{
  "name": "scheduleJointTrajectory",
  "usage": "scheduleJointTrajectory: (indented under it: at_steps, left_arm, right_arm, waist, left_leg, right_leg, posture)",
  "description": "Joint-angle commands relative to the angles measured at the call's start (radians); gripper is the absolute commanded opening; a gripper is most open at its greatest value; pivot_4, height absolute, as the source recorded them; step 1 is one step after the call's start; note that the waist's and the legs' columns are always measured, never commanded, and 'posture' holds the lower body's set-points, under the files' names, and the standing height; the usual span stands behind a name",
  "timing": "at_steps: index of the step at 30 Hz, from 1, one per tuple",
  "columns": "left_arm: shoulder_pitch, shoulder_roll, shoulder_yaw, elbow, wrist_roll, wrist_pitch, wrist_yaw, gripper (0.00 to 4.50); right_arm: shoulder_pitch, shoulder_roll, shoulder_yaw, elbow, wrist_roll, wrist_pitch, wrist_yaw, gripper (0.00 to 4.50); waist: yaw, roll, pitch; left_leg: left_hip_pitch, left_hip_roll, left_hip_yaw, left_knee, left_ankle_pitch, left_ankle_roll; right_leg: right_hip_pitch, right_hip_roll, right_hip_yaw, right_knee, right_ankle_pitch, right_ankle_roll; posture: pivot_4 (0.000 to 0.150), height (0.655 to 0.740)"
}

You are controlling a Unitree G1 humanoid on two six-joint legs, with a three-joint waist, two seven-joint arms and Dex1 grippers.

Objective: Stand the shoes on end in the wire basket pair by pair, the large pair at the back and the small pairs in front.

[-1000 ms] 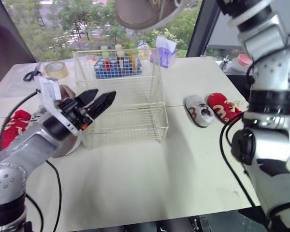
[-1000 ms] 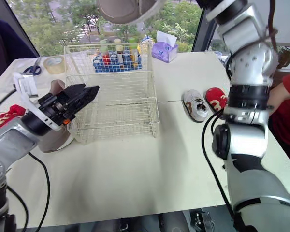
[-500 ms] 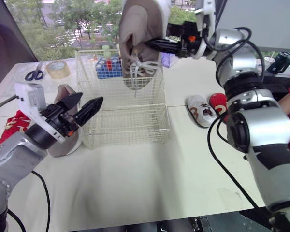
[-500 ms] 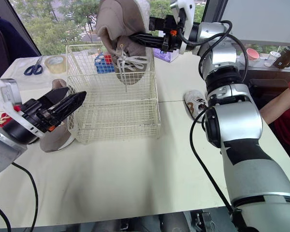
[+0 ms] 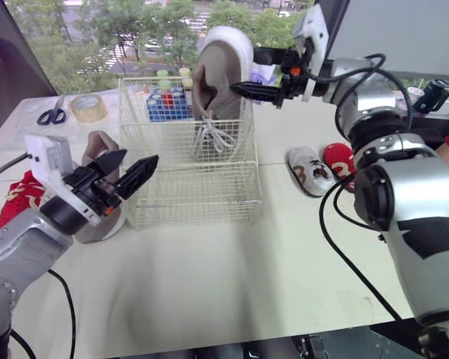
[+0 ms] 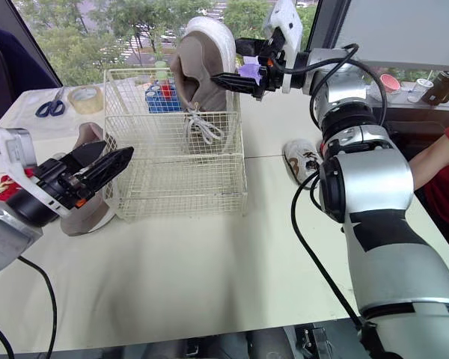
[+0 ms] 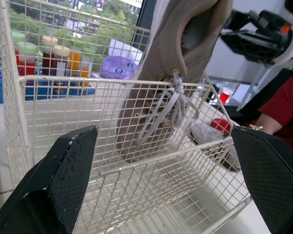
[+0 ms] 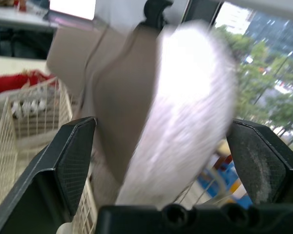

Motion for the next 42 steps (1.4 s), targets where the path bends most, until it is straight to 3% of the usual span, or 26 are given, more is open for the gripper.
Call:
scheduleJointTrajectory:
  at_steps: [1, 6, 10, 14, 15, 17, 19, 22, 28, 36, 40, 42]
  left_arm:
    - [-0.020, 0.010, -0.001, 0.007, 0.001, -0.016, -0.020, 4.50]
    - [-0.063, 0.034, 0.036, 0.082, -0.026, -0.012, -0.023, 4.50]
    - [-0.170, 0.131, 0.134, 0.256, -0.006, -0.007, 0.011, 4.50]
    - [-0.288, 0.306, 0.066, 0.450, 0.254, 0.034, 0.106, 4.50]
    - [-0.337, 0.347, 0.025, 0.509, 0.234, 0.099, 0.062, 4.50]
    - [-0.439, 0.472, -0.175, 0.625, 0.327, 0.220, -0.123, 4.50]
    - [-0.555, 0.500, -0.313, 0.742, 0.410, 0.306, -0.224, 4.50]
    - [-0.759, 0.447, -0.467, 0.938, 0.547, 0.374, -0.327, 4.50]
    - [-0.979, 0.337, -0.685, 1.211, 0.825, 0.339, -0.560, 4.50]
    - [-1.084, 0.136, -0.758, 1.553, 1.079, 0.196, -0.702, 4.50]
    - [-1.097, 0.020, -0.722, 1.793, 1.184, 0.048, -0.646, 4.50]
    - [-1.107, -0.002, -0.694, 1.854, 1.216, 0.000, -0.612, 3.66]
  right_arm:
    - [-0.053, -0.069, -0.045, -0.048, 0.009, -0.009, 0.043, 4.48]
    - [-0.027, -0.146, -0.067, -0.072, -0.003, -0.019, 0.033, 4.48]
    - [0.043, -0.262, -0.108, -0.158, 0.021, -0.022, 0.001, 4.48]
    - [0.106, -0.307, -0.205, -0.434, 0.181, 0.257, 0.002, 4.48]
    - [0.181, -0.306, -0.203, -0.635, 0.281, 0.436, 0.017, 4.48]
    - [0.392, -0.306, -0.137, -1.110, 0.501, 0.759, 0.022, 4.48]
    - [0.558, -0.314, -0.077, -1.435, 0.625, 0.918, -0.017, 4.48]
    - [0.713, -0.297, -0.047, -1.682, 0.719, 1.020, -0.112, 4.48]
    - [0.846, -0.316, -0.021, -1.878, 0.743, 1.061, -0.231, 4.48]
    - [0.881, -0.320, 0.012, -1.939, 0.709, 1.040, -0.341, 4.48]
    - [0.852, -0.307, 0.029, -1.916, 0.686, 1.026, -0.375, 4.48]
    - [0.842, -0.307, 0.032, -1.908, 0.681, 1.023, -0.383, 4.50]
  waist:
    - [0.000, 0.000, 0.000]
    - [-0.003, 0.000, 0.000]
    - [0.003, -0.001, 0.001]
    - [-0.003, 0.002, 0.002]
    - [-0.004, 0.003, 0.002]
    - [-0.002, 0.000, 0.001]
    - [0.000, 0.000, -0.001]
    - [0.004, -0.001, 0.000]
    - [0.010, -0.006, -0.001]
    - [0.019, -0.008, -0.001]
    - [0.028, -0.007, -0.002]
    - [0.032, -0.004, -0.004]
  left_leg:
    - [0.000, 0.000, 0.000, 0.000, 0.000, 0.000]
    - [0.001, -0.001, 0.000, 0.000, 0.000, 0.000]
    - [0.001, -0.001, 0.000, 0.001, 0.001, -0.001]
    - [0.001, -0.002, 0.001, 0.000, 0.001, -0.001]
    - [0.001, -0.001, 0.002, 0.000, 0.001, -0.001]
    - [0.002, 0.000, 0.002, -0.001, 0.001, -0.001]
    - [0.003, 0.000, -0.001, -0.004, 0.001, -0.002]
    - [0.006, -0.001, 0.000, -0.009, 0.003, -0.005]
    - [0.001, -0.002, 0.000, -0.002, 0.003, -0.004]
    - [0.000, -0.001, 0.002, 0.003, 0.001, -0.001]
    - [0.000, -0.001, 0.002, 0.003, 0.001, 0.000]
    - [0.001, -0.001, 0.001, 0.004, 0.001, 0.000]
  right_leg:
    - [0.000, 0.000, 0.000, 0.000, 0.000, 0.000]
    - [0.001, 0.000, 0.000, 0.000, 0.000, 0.000]
    - [0.001, 0.001, -0.001, 0.001, 0.000, 0.000]
    - [0.001, 0.000, -0.001, 0.000, 0.000, 0.000]
    - [0.000, 0.001, -0.001, 0.001, 0.001, 0.002]
    - [0.000, 0.002, 0.000, 0.002, 0.002, 0.004]
    - [0.001, 0.003, -0.003, 0.002, 0.000, 0.001]
    - [0.001, 0.002, -0.002, 0.003, -0.001, 0.001]
    - [-0.001, 0.002, -0.003, 0.004, 0.000, 0.001]
    - [-0.001, 0.001, -0.002, 0.004, -0.001, 0.001]
    - [-0.001, 0.001, -0.003, 0.005, 0.000, 0.001]
    - [0.001, 0.001, -0.003, 0.005, -0.001, 0.001]
  posture:
    - [0.150, 0.7400]
    - [0.150, 0.7400]
    - [0.150, 0.7400]
    - [0.150, 0.7400]
    - [0.150, 0.7400]
    - [0.150, 0.7400]
    - [0.150, 0.7400]
    - [0.150, 0.7400]
    - [0.150, 0.7400]
    - [0.150, 0.7400]
    - [0.150, 0.7400]
    - [0.150, 0.7400]
